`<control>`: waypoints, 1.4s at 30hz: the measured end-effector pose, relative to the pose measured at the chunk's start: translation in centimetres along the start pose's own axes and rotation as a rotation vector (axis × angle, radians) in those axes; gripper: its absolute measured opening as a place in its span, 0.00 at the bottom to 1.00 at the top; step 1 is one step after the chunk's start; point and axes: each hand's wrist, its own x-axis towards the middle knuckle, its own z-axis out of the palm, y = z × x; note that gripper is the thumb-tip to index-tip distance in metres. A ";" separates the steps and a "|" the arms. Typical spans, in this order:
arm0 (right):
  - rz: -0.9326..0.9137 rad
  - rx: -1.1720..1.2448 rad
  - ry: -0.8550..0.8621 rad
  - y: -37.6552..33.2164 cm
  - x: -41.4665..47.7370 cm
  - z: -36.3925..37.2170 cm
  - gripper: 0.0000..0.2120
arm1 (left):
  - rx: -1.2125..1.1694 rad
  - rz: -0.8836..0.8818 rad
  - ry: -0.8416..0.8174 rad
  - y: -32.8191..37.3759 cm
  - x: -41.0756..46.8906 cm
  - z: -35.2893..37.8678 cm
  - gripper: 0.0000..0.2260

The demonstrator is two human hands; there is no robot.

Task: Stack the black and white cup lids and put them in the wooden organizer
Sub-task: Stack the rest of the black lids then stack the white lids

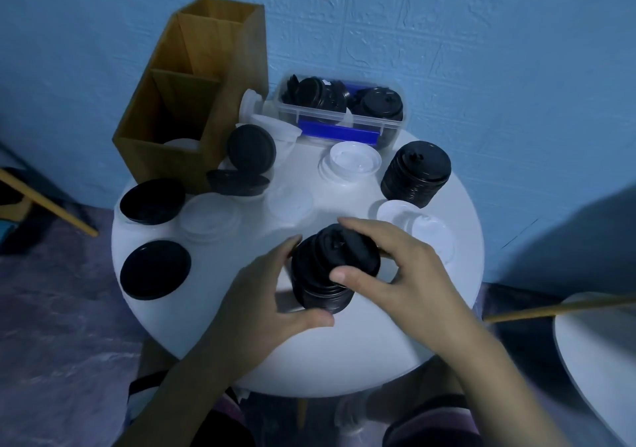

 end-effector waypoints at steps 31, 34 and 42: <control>0.012 -0.220 -0.251 0.1 1.4 -0.6 0.33 | 0.049 0.066 0.045 0.3 0.7 0.4 0.27; -0.002 -0.239 -0.282 -0.1 1.5 -0.8 0.33 | 0.046 0.064 0.056 0.3 0.8 0.5 0.28; -0.050 -0.224 -0.318 0.0 2.0 -1.1 0.30 | 0.047 0.029 0.055 -0.1 1.0 0.5 0.29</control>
